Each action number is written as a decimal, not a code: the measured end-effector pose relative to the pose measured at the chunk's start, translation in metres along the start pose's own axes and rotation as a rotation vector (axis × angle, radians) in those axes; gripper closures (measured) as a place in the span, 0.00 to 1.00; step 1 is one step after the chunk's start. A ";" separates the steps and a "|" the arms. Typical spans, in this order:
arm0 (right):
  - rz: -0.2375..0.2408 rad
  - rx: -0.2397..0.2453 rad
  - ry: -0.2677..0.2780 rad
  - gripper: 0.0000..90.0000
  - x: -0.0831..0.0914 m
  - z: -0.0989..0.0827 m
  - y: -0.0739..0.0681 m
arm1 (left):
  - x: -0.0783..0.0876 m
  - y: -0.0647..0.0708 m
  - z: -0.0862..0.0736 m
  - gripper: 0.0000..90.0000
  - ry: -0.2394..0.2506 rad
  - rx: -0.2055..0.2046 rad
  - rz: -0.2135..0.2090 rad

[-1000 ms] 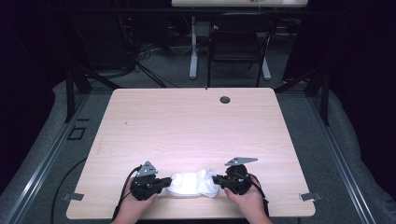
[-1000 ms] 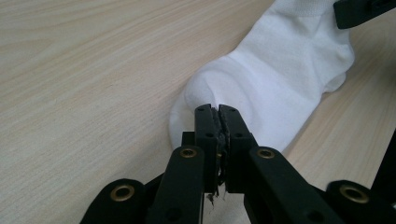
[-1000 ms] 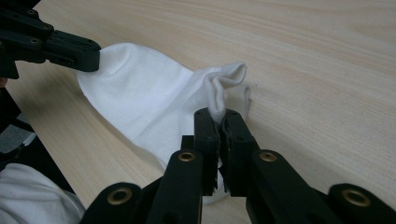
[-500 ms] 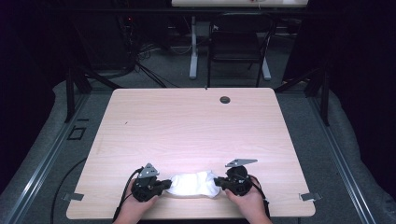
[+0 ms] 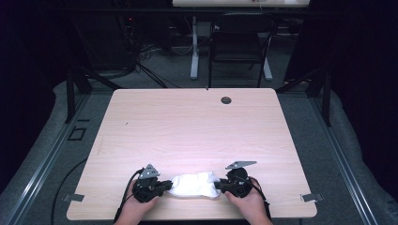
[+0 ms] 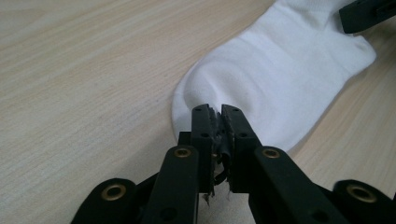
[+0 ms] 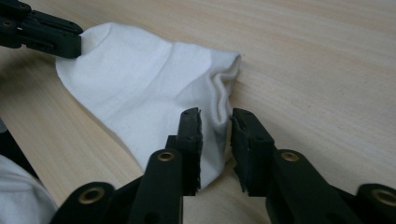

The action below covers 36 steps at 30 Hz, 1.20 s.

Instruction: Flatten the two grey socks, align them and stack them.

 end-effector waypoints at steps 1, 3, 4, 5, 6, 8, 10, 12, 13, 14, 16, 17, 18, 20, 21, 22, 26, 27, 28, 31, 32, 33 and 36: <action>-0.015 0.007 0.020 0.76 0.003 0.003 0.002 | 0.001 0.000 0.002 0.90 0.010 -0.001 0.002; -0.029 0.009 0.069 0.73 0.008 0.009 0.003 | 0.005 0.003 0.007 0.88 0.028 -0.009 -0.012; -0.033 0.010 0.100 0.73 0.012 0.013 0.004 | 0.006 0.005 0.009 0.86 0.039 -0.016 -0.020; -0.035 0.013 0.126 0.73 0.016 0.016 0.004 | 0.008 0.007 0.011 0.85 0.046 -0.023 -0.021; -0.026 0.019 0.150 0.73 0.018 0.019 0.002 | 0.009 0.009 0.013 0.84 0.052 -0.035 -0.028; -0.003 0.034 0.174 0.73 0.021 0.022 -0.003 | 0.010 0.011 0.014 0.80 0.054 -0.049 -0.036; 0.016 0.063 0.175 0.73 0.019 0.023 -0.010 | 0.008 0.014 0.013 0.78 0.052 -0.053 -0.038; 0.034 0.084 0.154 0.73 0.013 0.022 -0.017 | 0.006 0.015 0.011 0.76 0.039 -0.059 -0.044; 0.039 0.093 0.142 0.73 0.011 0.021 -0.018 | 0.005 0.016 0.009 0.76 0.032 -0.063 -0.044; 0.044 0.103 0.131 0.72 0.007 0.020 -0.021 | 0.003 0.015 0.008 0.75 0.026 -0.072 -0.039; 0.044 0.134 0.096 0.71 0.001 0.016 -0.022 | 0.000 0.016 0.006 0.74 0.017 -0.077 -0.035; 0.043 0.141 0.087 0.70 -0.003 0.015 -0.021 | -0.001 0.015 0.005 0.73 0.010 -0.085 -0.033; 0.036 0.144 0.070 0.70 -0.006 0.013 -0.020 | -0.002 0.015 0.003 0.73 0.002 -0.084 -0.035; 0.028 0.147 0.050 0.69 -0.010 0.009 -0.018 | -0.004 0.015 0.001 0.71 -0.006 -0.086 -0.033; 0.022 0.150 0.044 0.68 -0.011 0.007 -0.017 | -0.004 0.015 0.000 0.71 -0.010 -0.083 -0.033; 0.020 0.151 0.039 0.67 -0.011 0.006 -0.017 | -0.005 0.015 -0.001 0.70 -0.014 -0.085 -0.035; -0.008 0.184 0.023 0.67 -0.014 0.003 -0.017 | -0.006 0.014 -0.002 0.70 -0.018 -0.094 -0.030; -0.010 0.188 0.015 0.67 -0.014 0.002 -0.017 | -0.006 0.014 -0.003 0.70 -0.015 -0.089 -0.031; -0.012 0.187 0.013 0.68 -0.014 0.001 -0.018 | -0.007 0.014 -0.003 0.70 -0.014 -0.090 -0.030; -0.010 0.192 -0.001 0.70 -0.016 -0.001 -0.019 | -0.007 0.013 -0.004 0.70 -0.010 -0.096 -0.030; -0.012 0.191 -0.001 0.71 -0.016 -0.001 -0.019 | -0.007 0.013 -0.004 0.70 -0.011 -0.091 -0.033; -0.016 0.194 -0.007 0.71 -0.015 -0.001 -0.018 | -0.007 0.013 -0.004 0.70 -0.011 -0.088 -0.034; -0.011 0.173 0.004 0.72 -0.016 0.000 -0.017 | -0.008 0.012 -0.003 0.70 -0.010 -0.082 -0.033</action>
Point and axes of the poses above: each handheld gripper's, and its own axes: x roughly backward along the jaws, z roughly out of its top, y roughly to its right, the point moved 10 cm from there along -x, roughly forward along the jaws, and after that the axes turned 7 degrees about x, right-handed, at the moved point
